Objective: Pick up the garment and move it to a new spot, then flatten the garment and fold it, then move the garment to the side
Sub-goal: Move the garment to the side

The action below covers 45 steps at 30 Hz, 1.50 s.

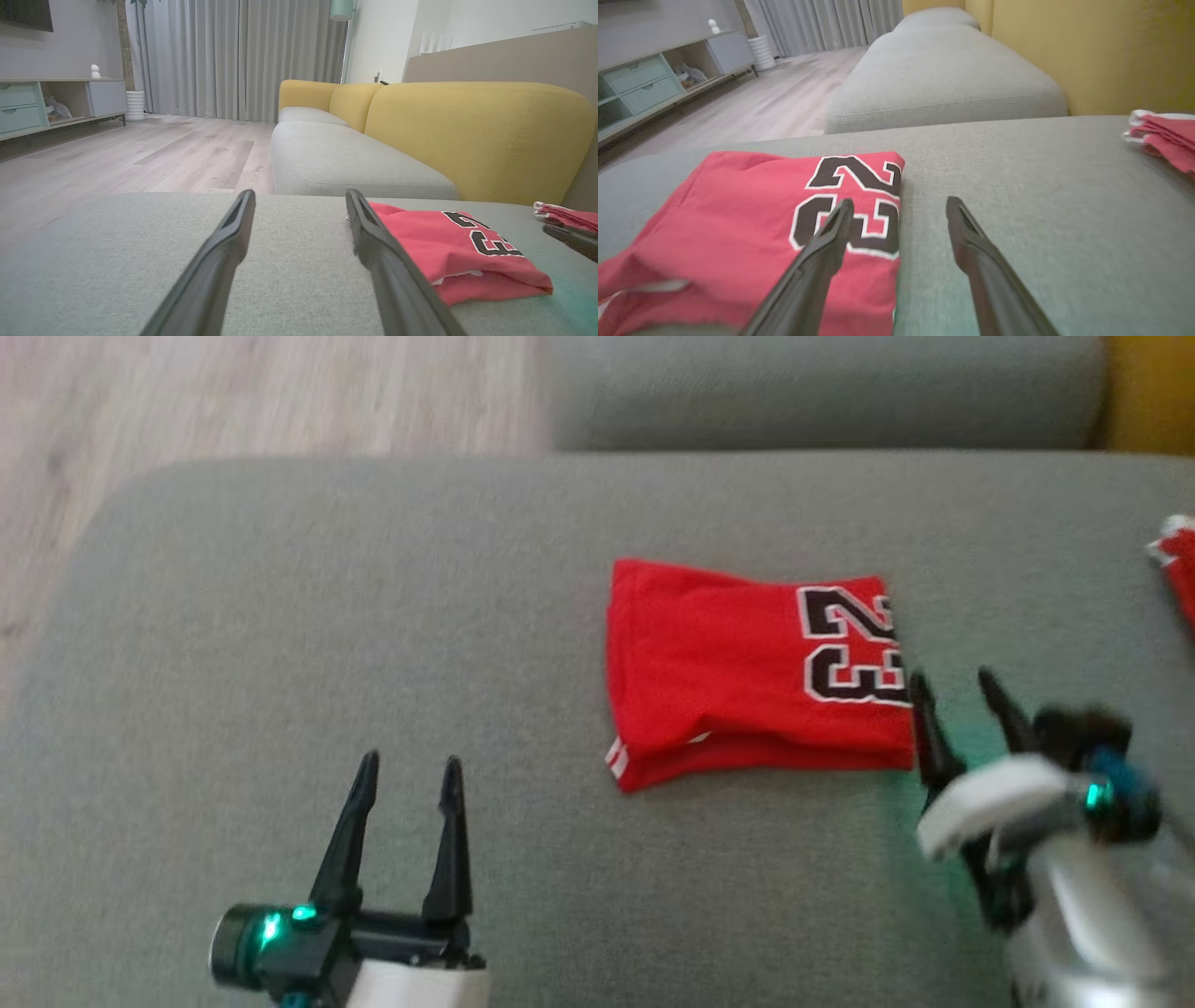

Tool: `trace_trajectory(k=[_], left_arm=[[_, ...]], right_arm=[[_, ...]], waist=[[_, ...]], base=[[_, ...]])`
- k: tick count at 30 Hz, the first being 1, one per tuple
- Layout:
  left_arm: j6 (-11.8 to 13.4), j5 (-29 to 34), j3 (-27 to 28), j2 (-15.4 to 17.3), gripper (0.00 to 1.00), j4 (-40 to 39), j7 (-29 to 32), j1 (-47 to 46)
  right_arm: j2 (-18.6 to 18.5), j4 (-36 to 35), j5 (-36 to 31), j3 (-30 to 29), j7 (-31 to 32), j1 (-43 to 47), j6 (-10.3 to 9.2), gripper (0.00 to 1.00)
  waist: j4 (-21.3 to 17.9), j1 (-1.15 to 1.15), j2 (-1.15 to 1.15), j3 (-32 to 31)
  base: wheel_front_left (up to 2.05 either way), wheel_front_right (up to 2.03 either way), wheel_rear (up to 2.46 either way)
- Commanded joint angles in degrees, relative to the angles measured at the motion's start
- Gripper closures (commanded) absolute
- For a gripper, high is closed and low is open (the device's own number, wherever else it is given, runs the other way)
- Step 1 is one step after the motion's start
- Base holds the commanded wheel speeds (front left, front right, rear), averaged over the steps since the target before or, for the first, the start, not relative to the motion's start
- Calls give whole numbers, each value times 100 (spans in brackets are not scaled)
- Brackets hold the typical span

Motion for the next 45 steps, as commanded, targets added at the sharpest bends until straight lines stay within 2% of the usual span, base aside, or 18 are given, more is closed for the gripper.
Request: trace_trajectory(k=[1,6,7,8,9,11,14,17,22,27,32,35,40,41,42,45], left_arm=[[-2,54,70,-24,0,-240,-29,-288],[-12,58,-39,-24,0,-261,-29,-412],[-17,57,-56,-24,0,-254,-29,-425],[-17,59,-65,-24,0,-251,-29,-436],[-6,52,-60,-24,0,-255,-29,-440],[6,43,-51,-24,0,-263,-29,-442],[52,-7,14,-24,0,-276,-29,-413],[40,47,66,-24,0,-342,-29,-404],[-27,155,115,-24,0,-420,-29,-489],[-106,233,164,-24,0,-526,-29,-678],[-193,289,251,-24,0,-558,-29,-893],[-239,318,280,-24,0,-558,-29,-1030],[-285,343,310,-24,0,-559,-29,-1196],[-295,347,316,-24,0,-554,-29,-1216],[-307,348,322,-24,0,-548,-29,-1231],[-340,318,361,-24,0,-530,-29,-1274]], right_arm=[[-167,227,76,69,315,-612,-4,0],[-240,1199,138,49,904,-1343,-4,0],[-213,1376,181,100,997,-1405,-4,27],[-170,1518,267,173,1069,-1447,-4,76],[-131,1619,369,258,1103,-1475,-4,100],[-109,1670,455,388,1082,-1492,-4,100],[-236,1650,491,707,671,-1553,-4,100],[-437,1613,379,792,350,-1737,-4,100],[-835,1278,377,738,184,-2146,-4,100],[-1495,748,207,597,398,-2424,-4,100],[-2136,67,20,339,817,-2549,-4,100],[-2479,-338,-79,79,1067,-2601,-4,100],[-2781,-883,-272,-482,1403,-2646,-4,100],[-2803,-964,-331,-571,1475,-2640,-4,76],[-2805,-1041,-394,-664,1528,-2629,-4,0],[-2682,-1296,-578,-915,1572,-2526,-4,0]], waist=[[184,-2,0,342],[368,-2,0,558],[396,-2,0,580],[414,-2,0,596],[420,-2,0,607],[414,-2,0,617],[273,-2,0,639],[-7,-2,0,703],[-551,-2,0,950],[-1079,-2,0,1321],[-1450,-2,0,1696],[-1556,-2,0,1895],[-1626,-2,0,2133],[-1627,-2,0,2154],[-1623,-2,0,2168],[-1583,-2,0,2159]], base=[[0,0,0],[0,0,0],[0,0,0],[0,0,0],[0,0,0],[0,0,0],[0,0,0],[0,0,0],[0,0,0],[0,0,0],[0,0,0],[0,0,0],[0,0,0],[0,0,0],[0,0,0],[0,0,0]])
